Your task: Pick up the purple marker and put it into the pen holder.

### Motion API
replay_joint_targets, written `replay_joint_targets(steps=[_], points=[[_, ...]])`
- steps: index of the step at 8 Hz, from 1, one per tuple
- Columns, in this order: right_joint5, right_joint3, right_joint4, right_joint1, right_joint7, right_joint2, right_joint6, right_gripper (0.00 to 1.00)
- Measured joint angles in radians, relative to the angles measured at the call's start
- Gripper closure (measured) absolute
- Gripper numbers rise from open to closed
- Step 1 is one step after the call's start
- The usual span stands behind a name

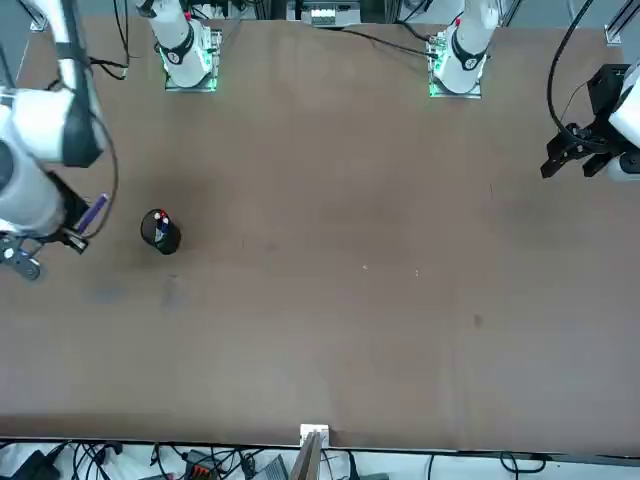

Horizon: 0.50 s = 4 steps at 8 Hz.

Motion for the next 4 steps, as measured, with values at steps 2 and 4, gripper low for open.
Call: replay_joint_targets(steps=[2, 4], points=[[-0.144, 0.000, -0.002, 0.069, 0.229, 0.002, -0.082, 0.82], [-0.273, -0.001, -0.005, 0.109, 0.478, 0.005, -0.144, 0.82]])
